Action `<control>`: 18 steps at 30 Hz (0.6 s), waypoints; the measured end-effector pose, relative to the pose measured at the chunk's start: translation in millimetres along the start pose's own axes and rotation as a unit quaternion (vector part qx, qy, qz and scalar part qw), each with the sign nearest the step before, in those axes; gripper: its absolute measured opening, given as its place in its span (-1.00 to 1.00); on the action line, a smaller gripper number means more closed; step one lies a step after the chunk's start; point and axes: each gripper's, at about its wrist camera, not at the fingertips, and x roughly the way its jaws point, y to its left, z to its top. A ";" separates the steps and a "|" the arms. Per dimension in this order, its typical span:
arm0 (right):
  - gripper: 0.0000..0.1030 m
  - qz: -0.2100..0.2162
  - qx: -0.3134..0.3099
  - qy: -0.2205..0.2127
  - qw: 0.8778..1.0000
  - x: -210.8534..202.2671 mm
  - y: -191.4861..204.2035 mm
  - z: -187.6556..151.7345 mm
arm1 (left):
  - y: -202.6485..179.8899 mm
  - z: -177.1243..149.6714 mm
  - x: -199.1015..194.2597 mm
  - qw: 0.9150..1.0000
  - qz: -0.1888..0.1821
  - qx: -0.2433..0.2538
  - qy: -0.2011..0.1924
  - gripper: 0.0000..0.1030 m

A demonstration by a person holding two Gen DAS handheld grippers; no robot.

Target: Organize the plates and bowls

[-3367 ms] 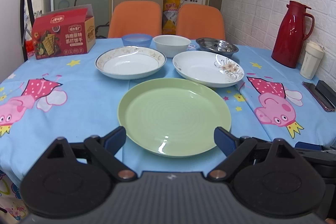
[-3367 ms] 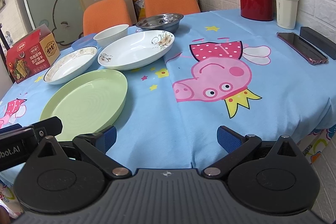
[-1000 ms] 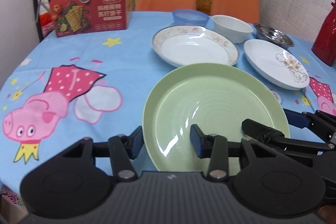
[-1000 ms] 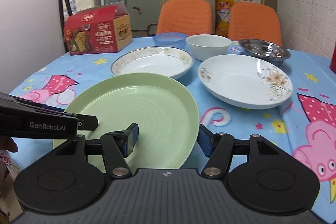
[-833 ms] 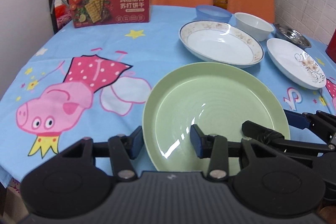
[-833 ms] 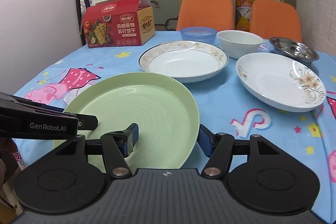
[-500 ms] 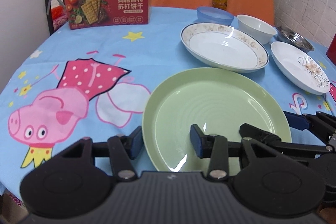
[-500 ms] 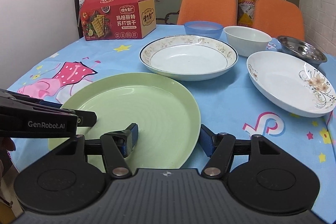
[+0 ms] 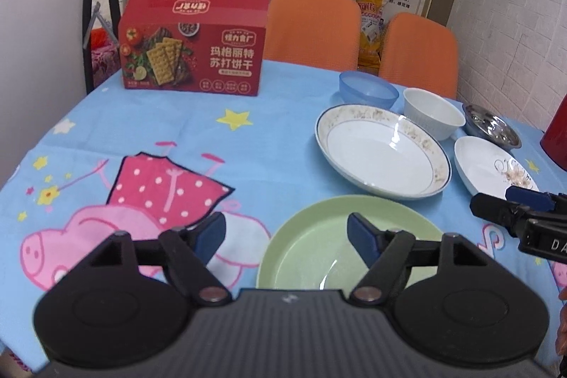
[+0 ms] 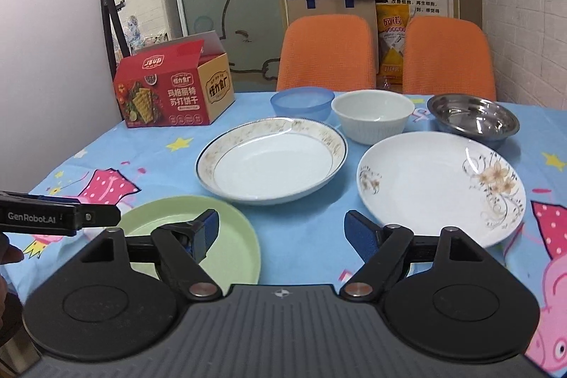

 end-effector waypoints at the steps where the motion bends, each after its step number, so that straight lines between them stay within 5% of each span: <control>1: 1.00 0.001 -0.002 -0.001 1.000 6.8 -4.4 7.7 | -0.8 8.4 7.0 1.000 -0.001 0.001 0.002 0.46; 10: 1.00 -0.002 -0.014 0.019 1.000 84.9 -31.2 58.2 | -5.7 72.4 88.2 0.998 -0.050 -0.012 0.038 0.46; 18: 1.00 0.004 -0.029 0.065 0.997 137.3 -39.7 58.2 | -17.0 89.6 136.9 0.996 -0.048 0.007 0.070 0.46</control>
